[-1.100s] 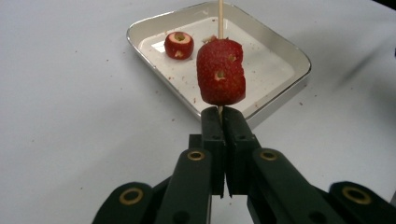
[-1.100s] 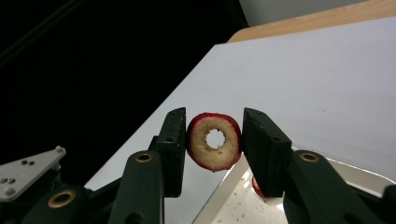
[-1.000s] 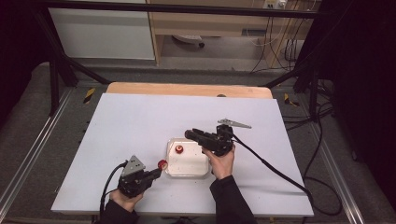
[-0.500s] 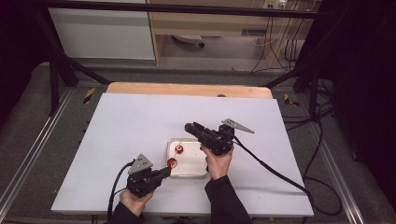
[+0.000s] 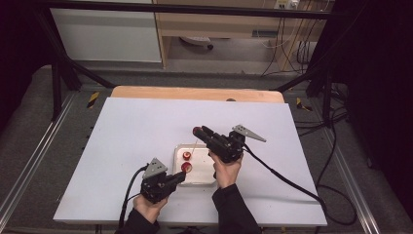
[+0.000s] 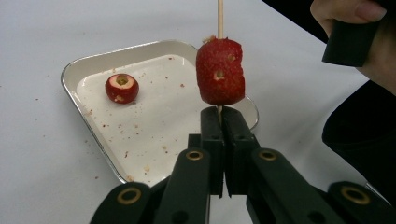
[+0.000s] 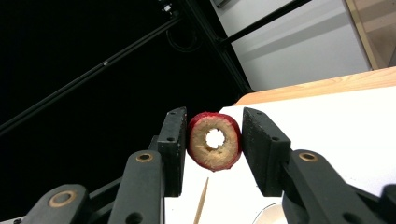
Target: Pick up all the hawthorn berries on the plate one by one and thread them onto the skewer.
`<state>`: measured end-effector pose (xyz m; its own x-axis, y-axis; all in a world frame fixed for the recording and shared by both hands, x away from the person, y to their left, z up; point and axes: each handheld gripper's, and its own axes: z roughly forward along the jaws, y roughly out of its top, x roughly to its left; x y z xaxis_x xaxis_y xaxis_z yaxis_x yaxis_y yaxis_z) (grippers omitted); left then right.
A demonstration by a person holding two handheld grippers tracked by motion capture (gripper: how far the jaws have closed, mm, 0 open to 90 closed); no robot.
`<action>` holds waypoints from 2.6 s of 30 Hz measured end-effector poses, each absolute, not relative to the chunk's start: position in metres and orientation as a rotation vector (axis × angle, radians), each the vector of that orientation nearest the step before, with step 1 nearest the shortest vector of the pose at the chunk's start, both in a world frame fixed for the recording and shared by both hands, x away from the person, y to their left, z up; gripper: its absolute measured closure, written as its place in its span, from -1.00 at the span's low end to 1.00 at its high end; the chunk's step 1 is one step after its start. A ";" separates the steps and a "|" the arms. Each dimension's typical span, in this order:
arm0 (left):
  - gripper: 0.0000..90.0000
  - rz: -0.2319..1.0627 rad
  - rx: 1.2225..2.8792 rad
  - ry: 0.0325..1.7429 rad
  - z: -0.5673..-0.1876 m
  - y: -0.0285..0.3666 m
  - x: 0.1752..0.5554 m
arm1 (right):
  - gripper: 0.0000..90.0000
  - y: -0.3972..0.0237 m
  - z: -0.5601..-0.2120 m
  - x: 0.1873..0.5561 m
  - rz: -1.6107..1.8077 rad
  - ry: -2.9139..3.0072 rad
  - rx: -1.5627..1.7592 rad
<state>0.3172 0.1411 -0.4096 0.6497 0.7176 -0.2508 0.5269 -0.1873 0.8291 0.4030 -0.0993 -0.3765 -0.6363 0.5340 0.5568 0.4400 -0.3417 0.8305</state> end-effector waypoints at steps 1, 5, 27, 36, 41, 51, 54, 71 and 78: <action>0.95 0.239 1.854 0.990 -0.410 0.141 0.317 | 0.37 -0.099 -0.376 0.403 2.154 1.759 1.309; 0.95 0.242 1.850 0.994 -0.410 0.142 0.318 | 0.37 -0.099 -0.376 0.402 2.161 1.757 1.308; 0.95 0.243 1.836 1.000 -0.411 0.141 0.318 | 0.38 -0.097 -0.377 0.400 2.175 1.747 1.313; 0.95 0.242 1.835 1.004 -0.412 0.141 0.318 | 0.38 -0.097 -0.379 0.401 2.163 1.751 1.306; 0.95 0.243 1.836 1.004 -0.411 0.142 0.318 | 0.38 -0.097 -0.379 0.401 2.155 1.754 1.306; 0.95 0.242 1.829 1.008 -0.412 0.142 0.318 | 0.38 -0.096 -0.379 0.401 2.156 1.755 1.311; 0.95 0.245 1.830 1.009 -0.412 0.142 0.318 | 0.38 -0.095 -0.381 0.400 2.162 1.750 1.314; 0.96 0.254 1.759 1.070 -0.415 0.139 0.317 | 0.38 -0.087 -0.390 0.395 2.187 1.715 1.338; 0.96 0.281 1.758 1.085 -0.414 0.146 0.318 | 0.38 -0.092 -0.386 0.395 2.162 1.756 1.379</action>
<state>0.3177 0.1461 -0.4141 0.5686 0.7721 -0.2839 0.5375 -0.0874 0.8387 0.3946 -0.0922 -0.3861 -0.6060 0.5246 0.5980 0.4778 -0.3609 0.8009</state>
